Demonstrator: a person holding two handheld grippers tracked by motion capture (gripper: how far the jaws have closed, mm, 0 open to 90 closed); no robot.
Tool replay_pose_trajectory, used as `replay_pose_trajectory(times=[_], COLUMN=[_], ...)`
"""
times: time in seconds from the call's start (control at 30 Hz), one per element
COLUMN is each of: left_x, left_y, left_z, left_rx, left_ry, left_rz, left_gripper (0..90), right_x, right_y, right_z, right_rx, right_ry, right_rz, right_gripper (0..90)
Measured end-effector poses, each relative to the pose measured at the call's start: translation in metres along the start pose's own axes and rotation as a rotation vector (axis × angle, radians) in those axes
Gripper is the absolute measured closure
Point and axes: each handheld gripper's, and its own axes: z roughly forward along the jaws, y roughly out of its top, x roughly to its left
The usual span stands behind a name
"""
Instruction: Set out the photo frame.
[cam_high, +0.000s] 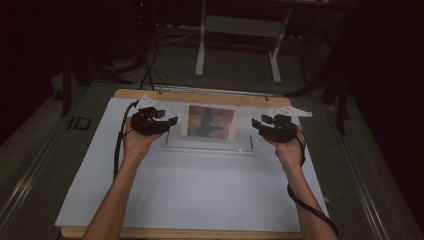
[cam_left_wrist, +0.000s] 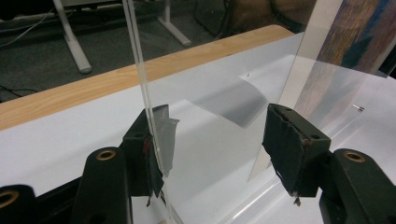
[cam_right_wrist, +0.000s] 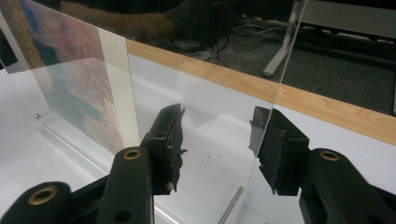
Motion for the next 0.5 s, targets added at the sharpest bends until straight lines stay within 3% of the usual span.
replay_pose_trajectory(times=[0.5], left_x=[-0.011], left_y=[-0.009], left_z=[-0.009], left_rx=[0.040], left_ry=[-0.012], left_rz=[-0.019], left_gripper=[40.5], right_x=[0.006], right_y=[-0.011], right_z=[-0.016], right_rx=[0.032], right_ry=[0.017], right_rz=[0.006], right_gripper=[54.3])
